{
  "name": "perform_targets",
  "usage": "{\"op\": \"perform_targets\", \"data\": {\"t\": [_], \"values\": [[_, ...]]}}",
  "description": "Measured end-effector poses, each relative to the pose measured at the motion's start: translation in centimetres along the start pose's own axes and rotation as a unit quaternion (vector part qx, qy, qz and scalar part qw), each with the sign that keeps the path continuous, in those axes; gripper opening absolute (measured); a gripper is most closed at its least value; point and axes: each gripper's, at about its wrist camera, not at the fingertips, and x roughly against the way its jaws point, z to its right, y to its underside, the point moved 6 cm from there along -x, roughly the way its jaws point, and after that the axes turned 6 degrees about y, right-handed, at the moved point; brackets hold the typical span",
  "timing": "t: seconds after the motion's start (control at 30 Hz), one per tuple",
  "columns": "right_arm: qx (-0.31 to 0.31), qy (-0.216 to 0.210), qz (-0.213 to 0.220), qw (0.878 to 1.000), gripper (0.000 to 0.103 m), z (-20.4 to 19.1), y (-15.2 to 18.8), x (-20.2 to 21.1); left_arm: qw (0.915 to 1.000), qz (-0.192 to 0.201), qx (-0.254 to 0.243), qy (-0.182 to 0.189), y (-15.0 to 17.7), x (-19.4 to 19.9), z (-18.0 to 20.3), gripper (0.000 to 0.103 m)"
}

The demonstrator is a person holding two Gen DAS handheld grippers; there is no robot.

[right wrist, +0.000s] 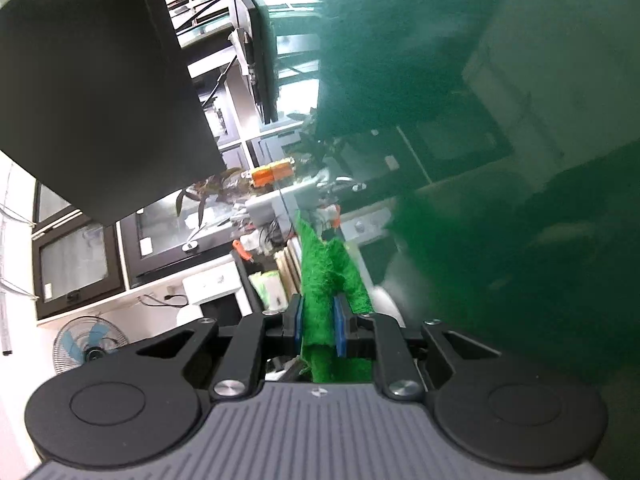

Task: Clean bowl
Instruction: 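Tilt the bowl with the left tool while the right tool wipes its outer wall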

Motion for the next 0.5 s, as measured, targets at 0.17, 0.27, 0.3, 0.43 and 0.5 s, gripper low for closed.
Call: {"op": "perform_targets", "data": {"t": [0.17, 0.27, 0.3, 0.43, 0.5], "values": [[-0.007, 0.005, 0.011, 1.0, 0.018, 0.0, -1.6, -1.8, 0.9998, 0.003, 0.02, -0.003, -0.1, 0.2, -0.4, 0.039], [0.001, 0.0, 0.013, 1.0, 0.018, -1.3, -2.7, -3.6, 0.9995, 0.002, 0.031, 0.005, 0.0, 0.2, -0.5, 0.033], [0.007, 0.002, 0.013, 1.0, 0.018, -1.7, -2.7, -4.0, 0.9994, 0.003, 0.034, 0.005, 0.1, 0.3, -0.4, 0.033], [0.023, 0.002, 0.019, 1.0, 0.017, -1.9, -2.0, -2.7, 0.9993, 0.006, 0.035, 0.009, 0.3, 0.4, -0.5, 0.032], [0.017, -0.004, 0.018, 1.0, 0.017, -1.5, -1.5, -1.3, 0.9991, 0.007, 0.039, 0.011, 0.4, 0.5, -0.6, 0.032]]}}
